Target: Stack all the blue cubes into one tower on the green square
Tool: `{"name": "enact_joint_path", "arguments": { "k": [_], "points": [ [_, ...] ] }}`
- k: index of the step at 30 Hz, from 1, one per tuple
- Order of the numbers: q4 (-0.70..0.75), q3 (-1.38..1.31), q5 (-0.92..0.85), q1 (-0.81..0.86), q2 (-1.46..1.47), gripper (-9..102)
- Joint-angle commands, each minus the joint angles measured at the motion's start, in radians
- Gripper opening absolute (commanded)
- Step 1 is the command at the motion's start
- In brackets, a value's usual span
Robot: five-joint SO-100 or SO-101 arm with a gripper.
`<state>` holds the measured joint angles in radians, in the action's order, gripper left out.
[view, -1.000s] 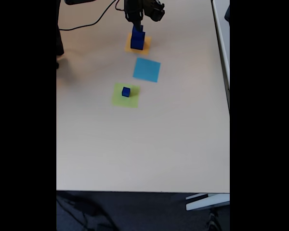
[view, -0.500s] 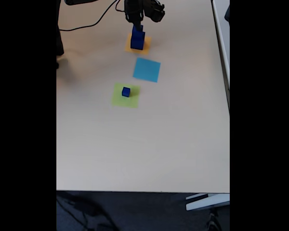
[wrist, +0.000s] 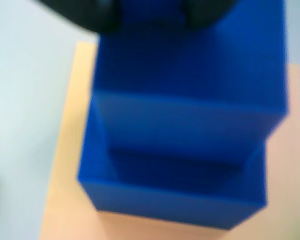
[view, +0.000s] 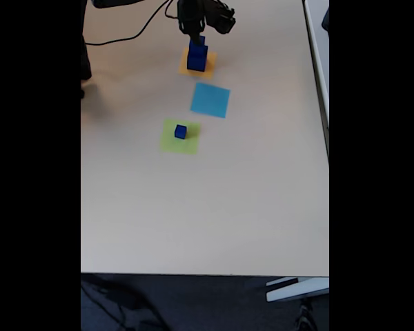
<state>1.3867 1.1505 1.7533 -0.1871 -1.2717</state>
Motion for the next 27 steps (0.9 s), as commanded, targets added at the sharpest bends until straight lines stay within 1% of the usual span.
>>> {"name": "enact_joint_path", "arguments": {
  "k": [1,8,14,22,27],
  "points": [
    [0.014,-0.061,-0.011,0.012,-0.087,0],
    [0.023,-0.075,-0.031,0.025,-0.089,0],
    [0.061,-0.124,-0.075,0.060,-0.091,0],
    [0.077,-0.169,-0.196,0.163,-0.109,0],
    [0.078,-0.160,-0.316,0.255,-0.124,0]
  ]
}}
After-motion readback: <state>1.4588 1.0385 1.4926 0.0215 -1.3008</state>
